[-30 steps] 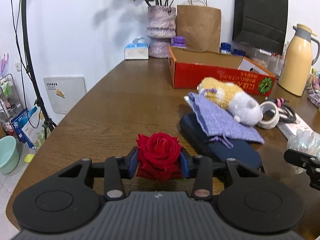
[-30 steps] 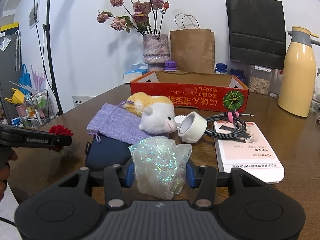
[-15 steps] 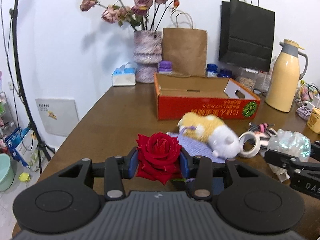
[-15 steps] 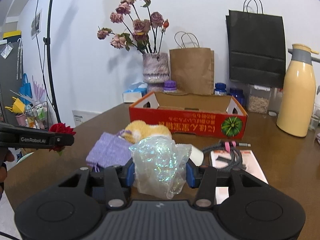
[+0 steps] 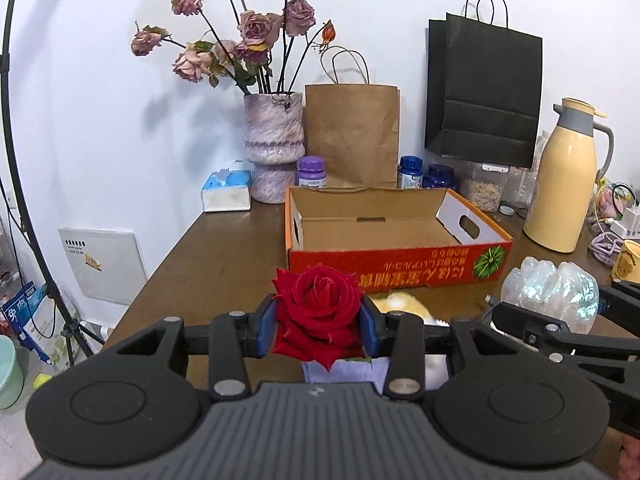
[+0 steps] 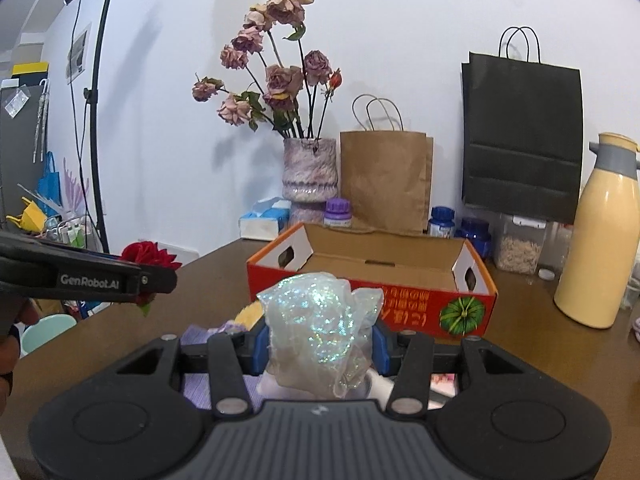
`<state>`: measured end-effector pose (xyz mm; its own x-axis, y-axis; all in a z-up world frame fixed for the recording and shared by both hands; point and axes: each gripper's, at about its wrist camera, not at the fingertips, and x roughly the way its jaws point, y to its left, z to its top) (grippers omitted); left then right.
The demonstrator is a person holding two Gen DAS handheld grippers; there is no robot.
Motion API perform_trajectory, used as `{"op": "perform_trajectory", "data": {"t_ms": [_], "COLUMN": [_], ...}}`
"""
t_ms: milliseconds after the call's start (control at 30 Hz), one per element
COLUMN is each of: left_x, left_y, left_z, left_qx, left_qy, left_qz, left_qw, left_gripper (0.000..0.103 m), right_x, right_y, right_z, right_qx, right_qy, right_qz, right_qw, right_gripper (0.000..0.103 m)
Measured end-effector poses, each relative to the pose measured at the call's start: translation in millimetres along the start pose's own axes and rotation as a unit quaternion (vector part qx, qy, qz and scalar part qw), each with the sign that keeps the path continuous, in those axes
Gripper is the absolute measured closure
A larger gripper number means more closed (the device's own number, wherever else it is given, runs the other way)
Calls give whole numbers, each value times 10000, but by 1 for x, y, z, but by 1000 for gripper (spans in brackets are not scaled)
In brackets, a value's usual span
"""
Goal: Flip cup upright
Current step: 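Carry the rose and plastic bag to the cardboard box and release both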
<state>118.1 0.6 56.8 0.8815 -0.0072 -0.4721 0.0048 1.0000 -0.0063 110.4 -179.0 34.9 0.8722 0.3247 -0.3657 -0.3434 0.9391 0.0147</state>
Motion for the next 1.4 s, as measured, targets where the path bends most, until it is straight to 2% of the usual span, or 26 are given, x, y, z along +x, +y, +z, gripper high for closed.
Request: {"op": "perform_trajectory", "data": {"t_ms": [767,1133,1400], "left_x": [80,135,183], "left_y": [-25,-40,-44], "left_z": [64,91,102], "left_qx": [-44,-50,-95], "left_qy": [110,269,455], "left_qz": [183,216,276], "left_qw": [9998,9994,9985], "left_gripper": [62,62,63], "right_x": [78,122,161], "right_y": [-48,-84,-101], "right_z": [60,88,100], "right_qx": [162,270,236], "right_qy": [-102,-204,-79], "right_qz": [-48,-79,-118], "right_qw": [9998,9994,9996], "right_gripper": [56,57,57]}}
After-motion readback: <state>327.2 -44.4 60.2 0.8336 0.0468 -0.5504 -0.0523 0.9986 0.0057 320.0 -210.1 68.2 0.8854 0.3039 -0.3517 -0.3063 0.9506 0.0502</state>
